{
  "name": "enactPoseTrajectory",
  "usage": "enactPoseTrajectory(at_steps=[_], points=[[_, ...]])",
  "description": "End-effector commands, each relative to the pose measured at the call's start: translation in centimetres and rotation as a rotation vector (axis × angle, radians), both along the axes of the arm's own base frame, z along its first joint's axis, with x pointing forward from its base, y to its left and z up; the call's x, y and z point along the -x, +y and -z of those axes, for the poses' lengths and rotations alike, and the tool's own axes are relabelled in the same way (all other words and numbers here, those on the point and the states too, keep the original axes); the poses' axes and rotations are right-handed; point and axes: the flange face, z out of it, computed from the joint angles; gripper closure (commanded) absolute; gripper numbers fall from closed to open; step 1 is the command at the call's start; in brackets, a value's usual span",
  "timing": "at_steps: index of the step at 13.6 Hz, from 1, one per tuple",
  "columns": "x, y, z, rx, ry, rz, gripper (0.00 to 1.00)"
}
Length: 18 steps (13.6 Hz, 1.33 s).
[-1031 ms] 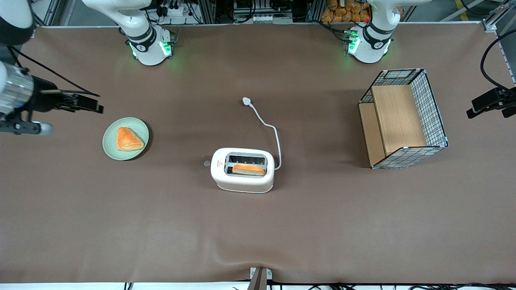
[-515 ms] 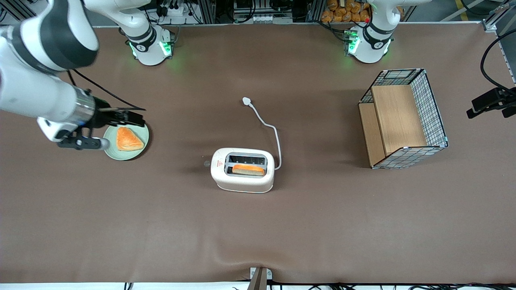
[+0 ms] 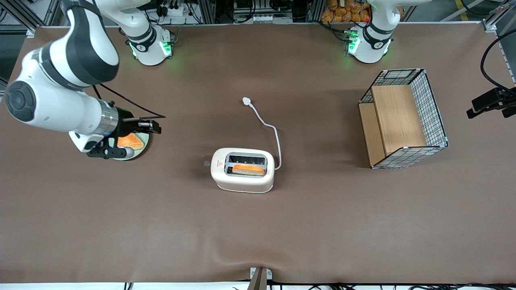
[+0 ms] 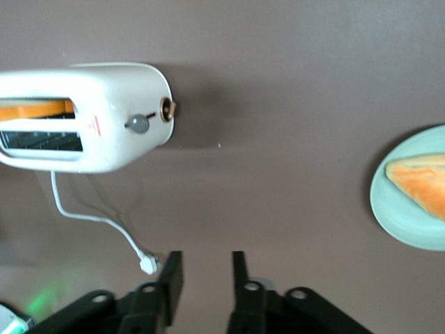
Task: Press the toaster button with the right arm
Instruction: 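Move the right gripper over the plate toward the toaster's side lever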
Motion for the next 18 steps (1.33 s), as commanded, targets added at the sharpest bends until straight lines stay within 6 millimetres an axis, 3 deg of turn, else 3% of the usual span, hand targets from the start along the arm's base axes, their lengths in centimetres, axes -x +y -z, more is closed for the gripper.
enactPoseTrajectory(at_steps=[1,8,10,14,18], points=[[-1.1,1.2,1.8,-0.019,-0.015,0.009,1.00],[-2.8,6.1,7.3,-0.045,-0.082,0.011,1.00],[-2.6,8.6,9.1,-0.071,-0.087,0.013,1.00],[-3.1,9.0,10.4,-0.070,-0.107,0.031,1.00],[-3.3,10.5,13.4,-0.075,-0.104,0.038,1.00]])
